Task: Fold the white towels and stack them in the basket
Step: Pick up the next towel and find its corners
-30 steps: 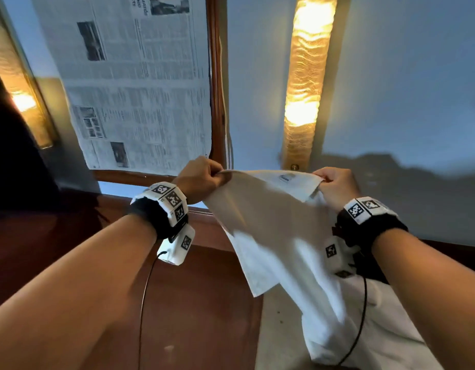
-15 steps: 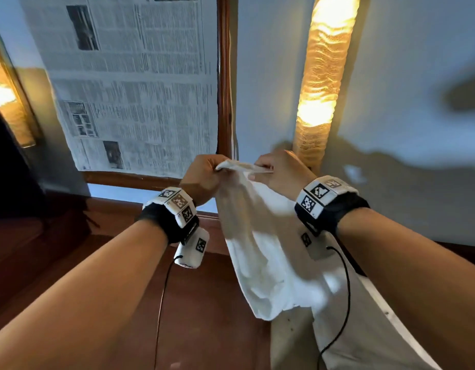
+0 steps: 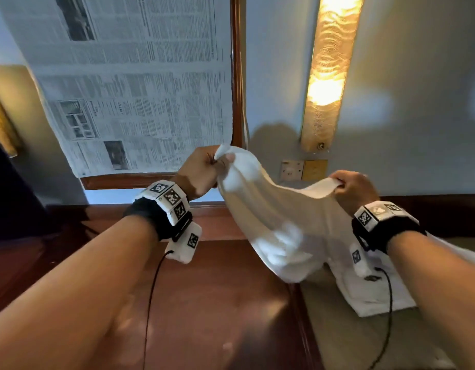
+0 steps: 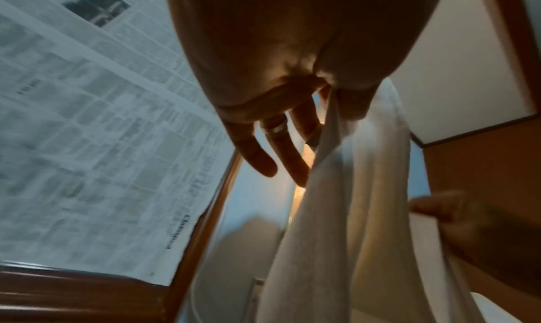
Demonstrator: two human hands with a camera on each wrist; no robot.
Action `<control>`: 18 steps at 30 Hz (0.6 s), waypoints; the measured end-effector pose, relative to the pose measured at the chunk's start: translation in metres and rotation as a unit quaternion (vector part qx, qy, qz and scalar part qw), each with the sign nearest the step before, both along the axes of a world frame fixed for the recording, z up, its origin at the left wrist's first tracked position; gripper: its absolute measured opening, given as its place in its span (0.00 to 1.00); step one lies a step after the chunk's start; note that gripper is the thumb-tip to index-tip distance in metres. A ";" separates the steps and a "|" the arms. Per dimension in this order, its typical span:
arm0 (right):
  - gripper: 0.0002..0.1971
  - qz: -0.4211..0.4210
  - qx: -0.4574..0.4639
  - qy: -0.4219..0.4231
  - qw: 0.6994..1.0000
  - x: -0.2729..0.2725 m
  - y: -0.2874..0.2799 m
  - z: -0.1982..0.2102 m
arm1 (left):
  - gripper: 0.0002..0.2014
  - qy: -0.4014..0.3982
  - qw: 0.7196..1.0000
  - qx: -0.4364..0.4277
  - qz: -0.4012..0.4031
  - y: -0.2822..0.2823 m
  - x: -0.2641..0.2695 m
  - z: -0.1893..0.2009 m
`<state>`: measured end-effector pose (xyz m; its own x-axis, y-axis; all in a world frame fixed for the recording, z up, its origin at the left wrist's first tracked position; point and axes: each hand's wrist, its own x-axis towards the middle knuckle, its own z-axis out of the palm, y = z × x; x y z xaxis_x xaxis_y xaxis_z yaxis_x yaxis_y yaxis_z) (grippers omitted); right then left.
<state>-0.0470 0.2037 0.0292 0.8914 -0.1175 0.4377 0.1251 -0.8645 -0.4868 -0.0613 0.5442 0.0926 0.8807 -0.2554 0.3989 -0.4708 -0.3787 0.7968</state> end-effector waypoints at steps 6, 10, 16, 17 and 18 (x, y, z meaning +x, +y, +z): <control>0.09 0.152 -0.010 -0.206 0.967 -0.037 0.082 0.061 | 0.09 -0.039 0.988 -0.008 -0.148 -0.035 -0.010 -0.003; 0.09 0.150 -0.004 -0.218 0.964 -0.057 0.102 0.085 | 0.08 0.007 0.980 -0.107 -0.169 -0.066 -0.014 -0.014; 0.12 0.130 -0.009 -0.193 0.972 -0.091 0.088 0.032 | 0.10 -0.006 0.981 -0.126 -0.146 -0.078 -0.018 -0.023; 0.11 0.123 -0.009 -0.160 0.979 -0.093 0.082 0.017 | 0.11 0.000 0.982 -0.127 -0.143 -0.078 -0.019 -0.023; 0.11 0.104 0.008 -0.115 0.988 -0.094 0.071 0.002 | 0.10 0.009 0.981 -0.138 -0.136 -0.077 -0.019 -0.022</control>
<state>-0.1406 0.2745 0.0307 0.7738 0.0495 0.6315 0.4083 -0.8011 -0.4376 -0.0802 0.4676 0.0705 0.8024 -0.3672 0.4705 -0.5091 -0.0096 0.8607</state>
